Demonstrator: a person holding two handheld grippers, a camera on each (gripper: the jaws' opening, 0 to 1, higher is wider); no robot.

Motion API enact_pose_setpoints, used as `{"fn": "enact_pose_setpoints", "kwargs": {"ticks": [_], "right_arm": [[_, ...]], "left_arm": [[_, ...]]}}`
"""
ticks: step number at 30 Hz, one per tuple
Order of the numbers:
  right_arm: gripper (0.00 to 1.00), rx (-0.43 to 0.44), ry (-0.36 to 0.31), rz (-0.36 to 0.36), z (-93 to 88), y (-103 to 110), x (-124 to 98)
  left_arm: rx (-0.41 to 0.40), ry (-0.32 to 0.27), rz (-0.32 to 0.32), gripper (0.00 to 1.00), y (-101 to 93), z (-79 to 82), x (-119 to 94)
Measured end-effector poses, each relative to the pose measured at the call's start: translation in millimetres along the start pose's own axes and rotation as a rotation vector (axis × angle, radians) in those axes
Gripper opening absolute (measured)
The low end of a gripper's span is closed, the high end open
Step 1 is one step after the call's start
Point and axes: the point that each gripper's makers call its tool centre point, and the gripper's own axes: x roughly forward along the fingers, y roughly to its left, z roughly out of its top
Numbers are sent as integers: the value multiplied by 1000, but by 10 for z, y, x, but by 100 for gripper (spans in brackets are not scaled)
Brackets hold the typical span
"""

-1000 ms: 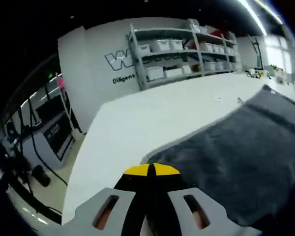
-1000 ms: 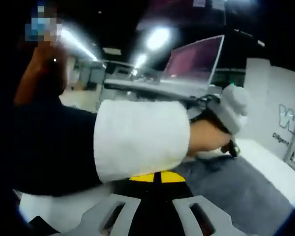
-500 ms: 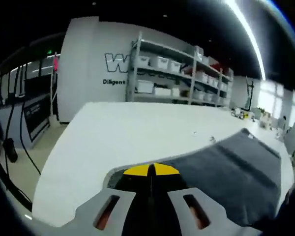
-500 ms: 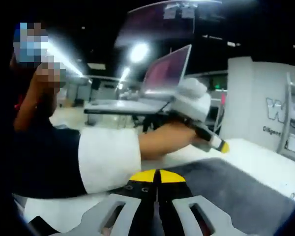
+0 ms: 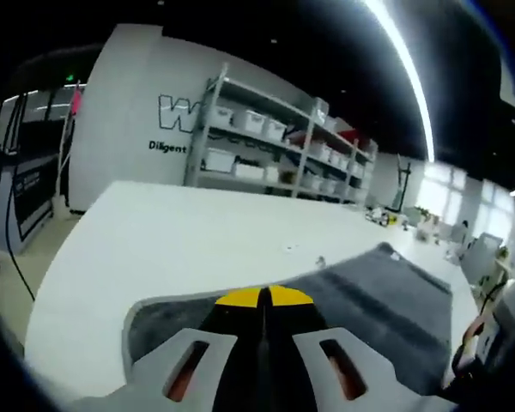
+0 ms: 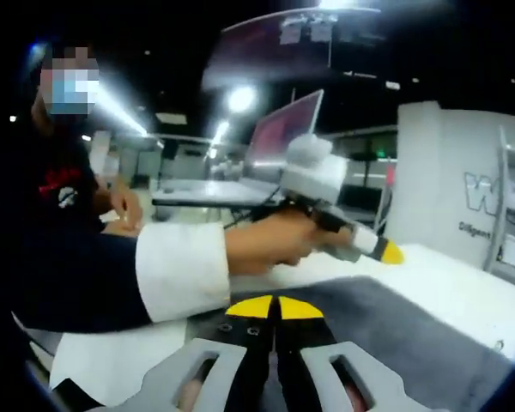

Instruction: Open the folded towel by lifting each exposed corner and separating the folded layers until the towel lies flat within the target outline without major curled edges

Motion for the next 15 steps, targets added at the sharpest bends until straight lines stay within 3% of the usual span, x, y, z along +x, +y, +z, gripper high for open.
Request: {"fn": "enact_pose_setpoints", "kwargs": {"ticks": [2, 3, 4, 5, 10, 12, 13, 15], "right_arm": [[0, 10, -2, -4, 48, -55, -138], [0, 7, -11, -8, 68, -85, -191], [0, -5, -20, -24, 81, -125, -246], [0, -13, -16, -27, 68, -157, -292], [0, 10, -22, -37, -15, -382, -567], [0, 19, -30, -46, -40, -507, -708], [0, 3, -93, -69, 38, -610, -815], [0, 13, -82, -69, 19, -692, -933]], "left_arm": [[-45, 20, -38, 0, -115, -54, -8], [-89, 0, -55, 0, -145, -27, 1], [-79, -41, -76, 0, -184, 26, -6], [-78, -40, -79, 0, -186, 23, -14], [38, -82, -97, 1, -248, 82, 4], [84, -68, -104, 1, -314, 39, 14], [99, -46, -113, 1, -359, -1, 33], [130, -28, -102, 5, -371, -29, 64]]}}
